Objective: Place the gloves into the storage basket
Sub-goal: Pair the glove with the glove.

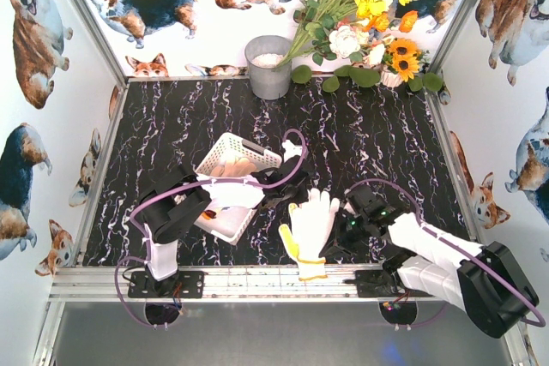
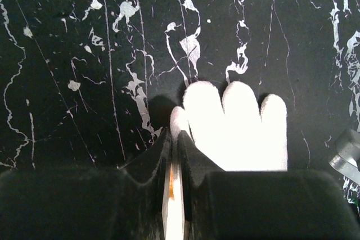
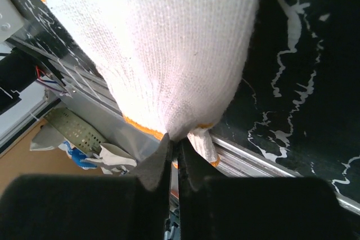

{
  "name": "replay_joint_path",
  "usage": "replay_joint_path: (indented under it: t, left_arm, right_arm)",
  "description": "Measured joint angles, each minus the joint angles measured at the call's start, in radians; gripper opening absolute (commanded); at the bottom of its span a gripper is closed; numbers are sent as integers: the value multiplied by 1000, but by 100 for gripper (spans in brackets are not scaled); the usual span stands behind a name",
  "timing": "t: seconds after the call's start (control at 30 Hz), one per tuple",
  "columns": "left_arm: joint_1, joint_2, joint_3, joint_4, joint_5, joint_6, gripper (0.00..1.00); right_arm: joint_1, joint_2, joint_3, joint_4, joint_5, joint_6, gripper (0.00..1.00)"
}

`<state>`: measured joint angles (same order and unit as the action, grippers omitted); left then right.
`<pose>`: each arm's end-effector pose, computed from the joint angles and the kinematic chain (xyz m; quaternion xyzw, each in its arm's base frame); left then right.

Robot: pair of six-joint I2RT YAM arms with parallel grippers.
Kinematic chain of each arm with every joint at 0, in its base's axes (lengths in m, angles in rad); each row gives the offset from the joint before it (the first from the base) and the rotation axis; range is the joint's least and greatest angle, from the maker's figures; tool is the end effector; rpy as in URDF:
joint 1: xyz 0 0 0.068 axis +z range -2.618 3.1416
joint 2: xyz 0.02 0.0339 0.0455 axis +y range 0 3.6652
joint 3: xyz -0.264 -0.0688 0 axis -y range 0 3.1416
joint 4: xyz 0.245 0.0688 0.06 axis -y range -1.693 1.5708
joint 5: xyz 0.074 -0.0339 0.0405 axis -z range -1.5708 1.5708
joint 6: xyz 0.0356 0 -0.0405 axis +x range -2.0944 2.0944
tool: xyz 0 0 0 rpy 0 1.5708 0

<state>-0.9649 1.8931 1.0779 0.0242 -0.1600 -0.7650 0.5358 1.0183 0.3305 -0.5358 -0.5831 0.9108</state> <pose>0.2279 -0.3190 0.1491 0.0618 0.9204 -0.2404 0.3020 0.1139 0.0904 0.1315 -0.1271 -0.9361 -0.3217 0.0634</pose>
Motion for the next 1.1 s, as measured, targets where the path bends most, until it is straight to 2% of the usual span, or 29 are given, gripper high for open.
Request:
replay_joint_path:
  t: [0.6, 1.1]
  left_arm:
    - [0, -102, -46, 36, -12, 6, 0]
    - [0, -215, -92, 1, -25, -23, 0]
  right_arm:
    - [1, -142, 26, -74, 4, 19, 0]
    - [41, -154, 92, -132, 5, 21, 0]
